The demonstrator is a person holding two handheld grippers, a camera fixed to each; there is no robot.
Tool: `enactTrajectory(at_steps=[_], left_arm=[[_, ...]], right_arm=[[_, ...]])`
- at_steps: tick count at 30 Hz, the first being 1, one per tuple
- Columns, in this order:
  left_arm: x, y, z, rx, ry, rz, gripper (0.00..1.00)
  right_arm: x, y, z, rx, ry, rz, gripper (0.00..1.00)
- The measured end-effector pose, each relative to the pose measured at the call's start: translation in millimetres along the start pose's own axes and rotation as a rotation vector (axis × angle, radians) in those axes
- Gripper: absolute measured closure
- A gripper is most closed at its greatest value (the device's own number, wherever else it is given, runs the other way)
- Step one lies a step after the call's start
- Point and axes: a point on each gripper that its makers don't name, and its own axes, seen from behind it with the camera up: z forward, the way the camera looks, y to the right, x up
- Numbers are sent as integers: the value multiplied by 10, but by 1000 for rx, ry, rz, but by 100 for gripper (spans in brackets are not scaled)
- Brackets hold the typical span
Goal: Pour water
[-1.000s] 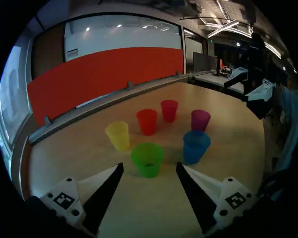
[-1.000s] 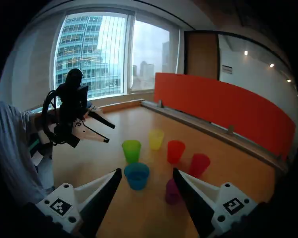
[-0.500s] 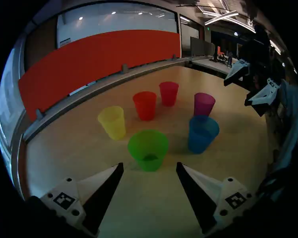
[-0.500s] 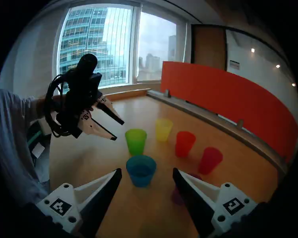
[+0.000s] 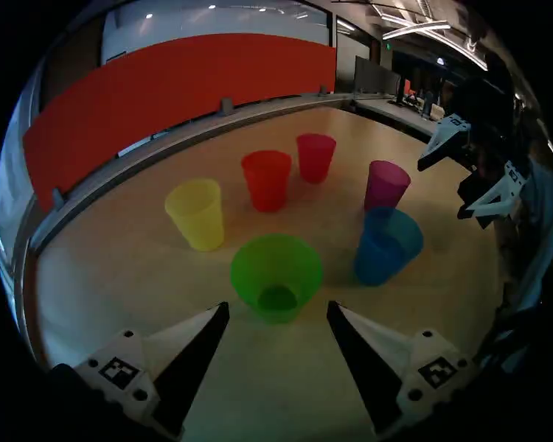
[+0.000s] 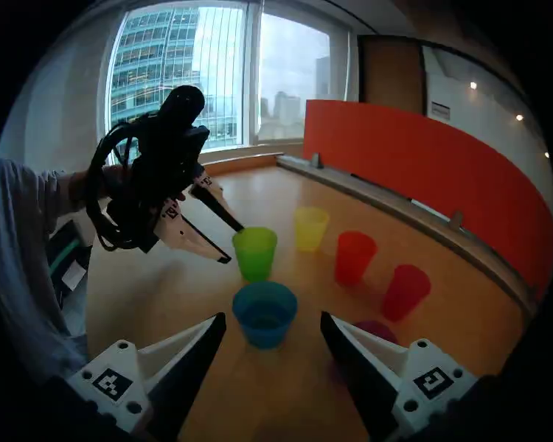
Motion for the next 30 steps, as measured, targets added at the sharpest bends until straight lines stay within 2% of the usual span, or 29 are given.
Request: enactTrajectory(at_steps=[6,14,30], left_arm=[[31,-36,106,7,-9,6,1],[106,10,207,-13,0,5,1],[163,-14,286,-6,3,22,1]], right_arm=[[-47,-5,85,6,-10,-9,0],[-65,-29,172,16,-16,-8,0],[-67,1,187,12,-13,4,0]])
